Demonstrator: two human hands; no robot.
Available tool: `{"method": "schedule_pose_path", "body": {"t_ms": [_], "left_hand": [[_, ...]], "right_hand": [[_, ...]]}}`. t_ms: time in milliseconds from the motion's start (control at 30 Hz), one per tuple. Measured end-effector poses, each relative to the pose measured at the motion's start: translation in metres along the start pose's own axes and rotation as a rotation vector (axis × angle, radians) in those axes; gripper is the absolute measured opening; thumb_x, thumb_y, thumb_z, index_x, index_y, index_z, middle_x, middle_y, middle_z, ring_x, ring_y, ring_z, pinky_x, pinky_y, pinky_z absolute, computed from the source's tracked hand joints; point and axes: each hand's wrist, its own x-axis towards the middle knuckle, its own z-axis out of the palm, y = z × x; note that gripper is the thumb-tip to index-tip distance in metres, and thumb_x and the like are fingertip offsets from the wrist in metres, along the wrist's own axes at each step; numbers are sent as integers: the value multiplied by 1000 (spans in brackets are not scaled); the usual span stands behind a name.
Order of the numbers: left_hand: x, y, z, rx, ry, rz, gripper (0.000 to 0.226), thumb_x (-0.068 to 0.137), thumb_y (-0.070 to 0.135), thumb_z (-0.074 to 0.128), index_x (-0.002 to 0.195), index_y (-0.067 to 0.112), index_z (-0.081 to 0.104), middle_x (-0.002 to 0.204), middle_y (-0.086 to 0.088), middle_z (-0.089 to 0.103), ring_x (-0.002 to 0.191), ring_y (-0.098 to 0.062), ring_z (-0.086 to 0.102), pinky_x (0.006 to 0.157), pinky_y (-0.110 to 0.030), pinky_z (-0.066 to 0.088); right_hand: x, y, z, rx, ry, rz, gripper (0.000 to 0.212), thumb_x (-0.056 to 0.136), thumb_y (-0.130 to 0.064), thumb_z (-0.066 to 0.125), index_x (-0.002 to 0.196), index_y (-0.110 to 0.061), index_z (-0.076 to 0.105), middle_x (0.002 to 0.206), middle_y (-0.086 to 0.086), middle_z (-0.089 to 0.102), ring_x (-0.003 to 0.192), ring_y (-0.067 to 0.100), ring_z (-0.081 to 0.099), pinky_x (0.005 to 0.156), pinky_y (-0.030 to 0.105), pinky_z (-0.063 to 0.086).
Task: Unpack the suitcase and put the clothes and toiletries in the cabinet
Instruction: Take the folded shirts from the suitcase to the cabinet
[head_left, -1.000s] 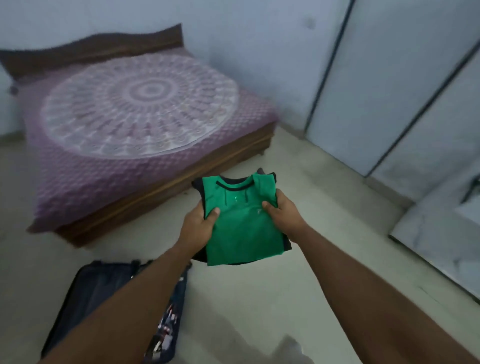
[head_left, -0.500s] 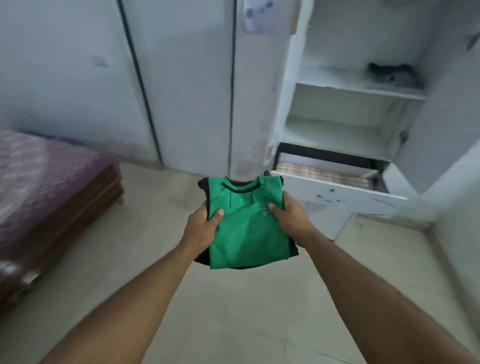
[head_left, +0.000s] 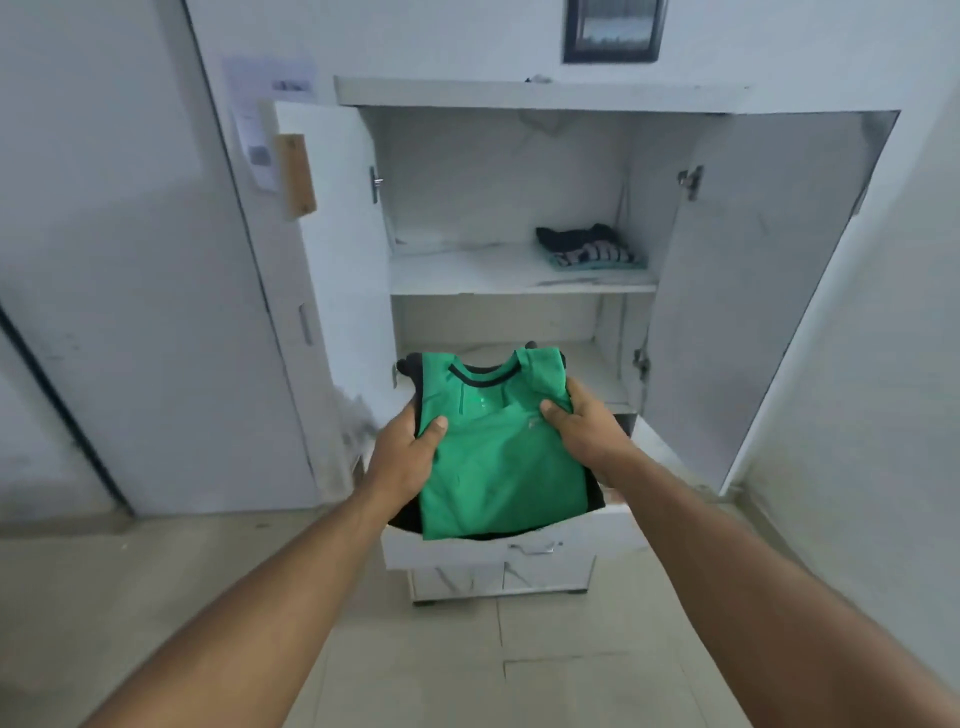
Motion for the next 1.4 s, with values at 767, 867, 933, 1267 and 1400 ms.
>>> {"method": "schedule_pose_path", "body": {"t_ms": [767,867,933,1267,1400], "left_hand": [[555,52,-8,130,225,-108,35,107,24,53,141,30,56,127,0,70,106,-18,70,93,-42,59],[593,39,-16,224,282,-122,36,106,23,53,142,27,56,126,-1,71,104,-19,71,95,-42,59],[609,23,-24,399,330,-154,39,103,22,51,138,38,55,127,0,69,99,-18,70,89,-38,61],[608,12,17,1208,302,-107,68,105,50,31,164,19,15,166,-17,25,152,-39,20,120,-58,24],[599,3,35,1087,-14,-235,69,103,65,15,164,32,8,173,-7,6,158,-34,-2,123,-66,8]], "right_hand": [[594,-74,14,97,-107,-76,23,105,-19,55,127,-20,60,117,7,72,104,27,72,96,51,59],[641,-62,33,94,-132,-67,25,103,-20,59,128,-19,62,119,7,73,107,28,71,98,50,58],[661,-46,44,23,-131,-65,30,99,-19,66,128,-15,65,123,9,72,110,30,70,100,48,57],[642,-58,49,-806,-2,-473,69,95,-53,52,153,-18,38,141,19,48,126,45,51,95,50,50],[643,-54,70,-949,-382,-278,67,103,-64,30,164,-39,16,172,7,7,156,45,2,119,67,20]]}}
